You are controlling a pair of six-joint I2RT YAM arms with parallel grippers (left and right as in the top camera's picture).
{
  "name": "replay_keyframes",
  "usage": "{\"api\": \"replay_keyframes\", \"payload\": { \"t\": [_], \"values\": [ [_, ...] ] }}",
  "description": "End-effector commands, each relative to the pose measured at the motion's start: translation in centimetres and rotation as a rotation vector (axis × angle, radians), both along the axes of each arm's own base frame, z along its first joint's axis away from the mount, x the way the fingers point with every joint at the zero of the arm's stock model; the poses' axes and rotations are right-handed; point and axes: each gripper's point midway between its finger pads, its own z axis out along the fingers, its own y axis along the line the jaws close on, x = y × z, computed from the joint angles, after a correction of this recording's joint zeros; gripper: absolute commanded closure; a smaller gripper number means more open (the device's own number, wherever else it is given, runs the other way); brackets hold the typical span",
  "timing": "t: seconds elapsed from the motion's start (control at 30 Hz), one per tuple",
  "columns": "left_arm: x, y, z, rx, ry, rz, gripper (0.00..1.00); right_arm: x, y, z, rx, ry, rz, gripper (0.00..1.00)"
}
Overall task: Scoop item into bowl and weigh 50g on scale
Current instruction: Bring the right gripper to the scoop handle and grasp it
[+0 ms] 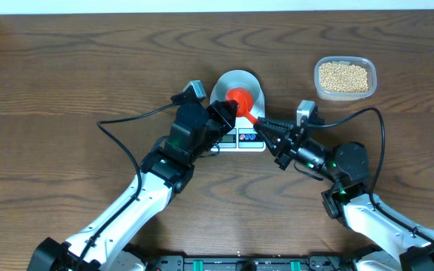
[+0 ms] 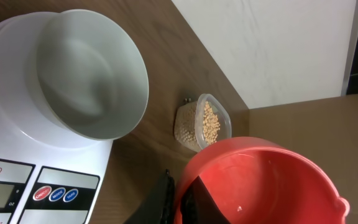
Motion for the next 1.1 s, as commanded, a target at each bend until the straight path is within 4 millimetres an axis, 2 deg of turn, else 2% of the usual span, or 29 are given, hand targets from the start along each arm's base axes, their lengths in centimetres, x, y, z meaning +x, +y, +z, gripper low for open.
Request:
{"api": "replay_keyframes", "payload": {
  "t": [0.0,0.1,0.2,0.27,0.4,0.63,0.97,1.0,1.07],
  "values": [
    [-0.1,-0.8,0.8,-0.006,-0.018,-0.033,0.92,-0.2,0.5,0.6,0.000,-0.025,0.025,0.94],
    [-0.2,-0.9,0.8,-0.008,-0.016,-0.040,0.93,-0.2,0.5,0.6,-0.001,-0.024,0.026,0.96],
    [-0.2,-0.9,0.8,-0.008,-0.017,-0.040,0.93,-0.2,0.5,0.5,0.000,-0.018,0.027,0.89],
    [-0.2,-0.9,0.8,-0.008,-0.016,-0.040,0.93,-0.1,0.6,0.2,-0.006,-0.004,0.027,0.89],
    [-0.2,-0.9,0.8,-0.008,-0.017,-0.040,0.93,-0.1,0.6,-0.4,-0.017,0.023,0.027,0.92],
    [-0.2,-0.9,0.8,-0.008,-0.017,-0.040,0.93,-0.1,0.6,-0.3,-0.015,0.020,0.026,0.99],
    [-0.2,-0.9,0.7,-0.008,-0.016,-0.040,0.92,0.0,0.5,-0.3,-0.015,0.019,0.021,0.99],
    [-0.2,-0.9,0.7,-0.008,-0.016,-0.040,0.92,0.2,0.4,-0.3,-0.014,0.020,0.009,0.99],
    [-0.2,-0.9,0.7,-0.007,-0.014,-0.040,0.83,0.6,0.1,-0.3,-0.012,0.021,-0.015,0.99]
  ]
}}
